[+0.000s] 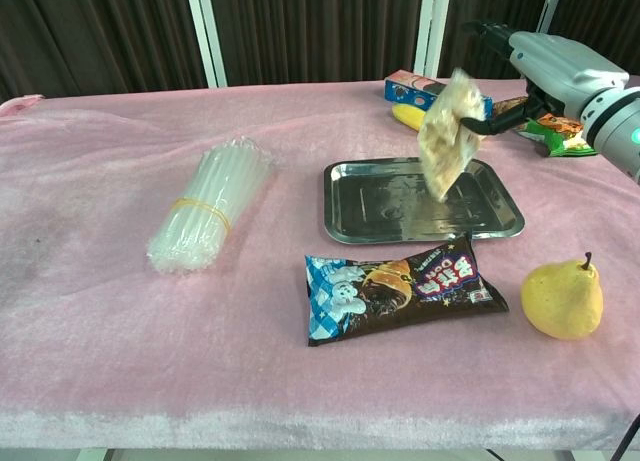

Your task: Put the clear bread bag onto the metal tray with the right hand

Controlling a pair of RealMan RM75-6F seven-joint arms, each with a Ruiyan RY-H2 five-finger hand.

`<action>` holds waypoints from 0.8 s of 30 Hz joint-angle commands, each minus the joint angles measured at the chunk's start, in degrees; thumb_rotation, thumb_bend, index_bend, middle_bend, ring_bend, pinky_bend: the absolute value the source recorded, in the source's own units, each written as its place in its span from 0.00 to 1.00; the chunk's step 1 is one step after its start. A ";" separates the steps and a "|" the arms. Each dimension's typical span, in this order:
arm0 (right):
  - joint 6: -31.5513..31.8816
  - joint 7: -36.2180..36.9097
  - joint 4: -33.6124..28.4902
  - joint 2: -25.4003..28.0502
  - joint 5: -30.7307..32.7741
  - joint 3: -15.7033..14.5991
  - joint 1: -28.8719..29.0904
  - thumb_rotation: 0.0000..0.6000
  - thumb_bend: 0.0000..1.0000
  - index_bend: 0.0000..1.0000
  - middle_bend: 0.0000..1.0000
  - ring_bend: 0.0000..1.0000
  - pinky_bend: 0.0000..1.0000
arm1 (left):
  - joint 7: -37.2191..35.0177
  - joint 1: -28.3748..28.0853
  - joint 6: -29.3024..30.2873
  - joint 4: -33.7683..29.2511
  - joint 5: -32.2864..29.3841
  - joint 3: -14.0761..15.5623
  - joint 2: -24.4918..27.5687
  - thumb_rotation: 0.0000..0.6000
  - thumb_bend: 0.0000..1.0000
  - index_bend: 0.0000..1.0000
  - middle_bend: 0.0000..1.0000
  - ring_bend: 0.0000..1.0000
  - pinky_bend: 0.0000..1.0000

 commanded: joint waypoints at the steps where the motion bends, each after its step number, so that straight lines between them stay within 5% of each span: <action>1: 3.52 3.41 -2.53 2.45 -2.36 -1.08 -1.47 1.00 0.10 0.00 0.00 0.00 0.15 | -0.38 0.23 0.35 0.02 -0.32 -0.17 0.04 1.00 0.41 0.12 0.09 0.07 0.34; 11: 4.78 -2.86 -23.71 19.78 7.19 -3.06 -13.40 1.00 0.10 0.00 0.00 0.00 0.15 | -0.06 0.04 0.06 -0.04 -0.11 -0.07 0.02 1.00 0.41 0.12 0.09 0.07 0.34; 18: 12.12 -3.20 -24.05 21.04 8.50 -5.26 -20.93 1.00 0.10 0.00 0.00 0.00 0.15 | 1.09 -0.38 -0.90 -0.31 -0.62 -0.17 -0.11 1.00 0.41 0.12 0.09 0.07 0.34; 24: 7.73 -8.82 -29.04 24.58 10.59 -7.55 -21.88 1.00 0.10 0.00 0.00 0.00 0.15 | 1.87 -0.38 -1.03 -0.70 -0.84 -0.17 -0.26 1.00 0.41 0.12 0.09 0.07 0.34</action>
